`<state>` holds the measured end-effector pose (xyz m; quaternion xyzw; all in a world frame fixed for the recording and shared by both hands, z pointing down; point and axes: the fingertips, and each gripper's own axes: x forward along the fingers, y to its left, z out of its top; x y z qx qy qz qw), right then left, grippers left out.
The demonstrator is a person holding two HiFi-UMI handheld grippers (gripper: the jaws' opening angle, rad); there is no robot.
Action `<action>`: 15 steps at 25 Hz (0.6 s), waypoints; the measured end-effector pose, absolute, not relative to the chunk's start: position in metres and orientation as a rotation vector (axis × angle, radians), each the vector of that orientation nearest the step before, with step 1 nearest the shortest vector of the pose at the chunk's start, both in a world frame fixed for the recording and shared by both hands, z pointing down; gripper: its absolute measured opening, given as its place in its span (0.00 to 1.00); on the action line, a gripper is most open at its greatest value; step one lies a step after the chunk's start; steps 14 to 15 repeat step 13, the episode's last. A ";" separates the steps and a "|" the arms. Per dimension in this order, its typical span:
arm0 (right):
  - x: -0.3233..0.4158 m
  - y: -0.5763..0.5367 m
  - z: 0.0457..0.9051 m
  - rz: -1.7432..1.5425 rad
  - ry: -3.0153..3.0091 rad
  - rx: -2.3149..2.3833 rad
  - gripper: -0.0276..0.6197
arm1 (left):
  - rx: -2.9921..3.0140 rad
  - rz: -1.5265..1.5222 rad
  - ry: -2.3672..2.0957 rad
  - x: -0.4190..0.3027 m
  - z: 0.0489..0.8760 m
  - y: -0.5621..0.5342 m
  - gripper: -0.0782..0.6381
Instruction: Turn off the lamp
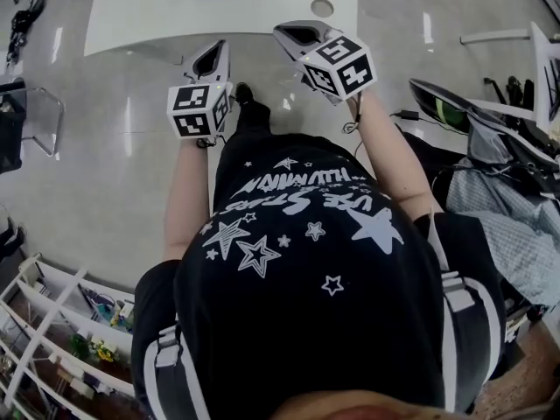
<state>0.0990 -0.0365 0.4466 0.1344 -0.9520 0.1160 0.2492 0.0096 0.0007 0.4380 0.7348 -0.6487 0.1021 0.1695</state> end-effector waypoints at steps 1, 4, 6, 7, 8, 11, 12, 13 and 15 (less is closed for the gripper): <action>0.101 -0.033 0.444 0.311 -2.598 0.366 0.05 | 2.090 0.286 -1.846 0.012 0.436 0.004 0.12; 0.109 -0.021 0.441 0.301 -2.611 0.370 0.05 | 2.101 0.285 -1.845 0.022 0.433 0.015 0.12; 0.113 -0.013 0.439 0.298 -2.612 0.372 0.05 | 2.107 0.283 -1.844 0.026 0.430 0.022 0.12; 0.114 -0.008 0.438 0.297 -2.612 0.372 0.05 | 2.109 0.280 -1.845 0.027 0.429 0.026 0.12; 0.115 -0.004 0.436 0.295 -2.611 0.371 0.05 | 2.109 0.277 -1.848 0.028 0.426 0.030 0.12; 0.116 0.010 0.432 0.281 -2.608 0.368 0.05 | 2.111 0.267 -1.857 0.030 0.420 0.043 0.12; 0.118 0.015 0.432 0.275 -2.606 0.367 0.05 | 2.113 0.263 -1.859 0.032 0.418 0.047 0.12; 0.119 0.019 0.431 0.268 -2.604 0.366 0.05 | 2.114 0.259 -1.861 0.034 0.416 0.052 0.12; 0.119 0.019 0.431 0.268 -2.604 0.366 0.05 | 2.114 0.259 -1.861 0.034 0.416 0.052 0.12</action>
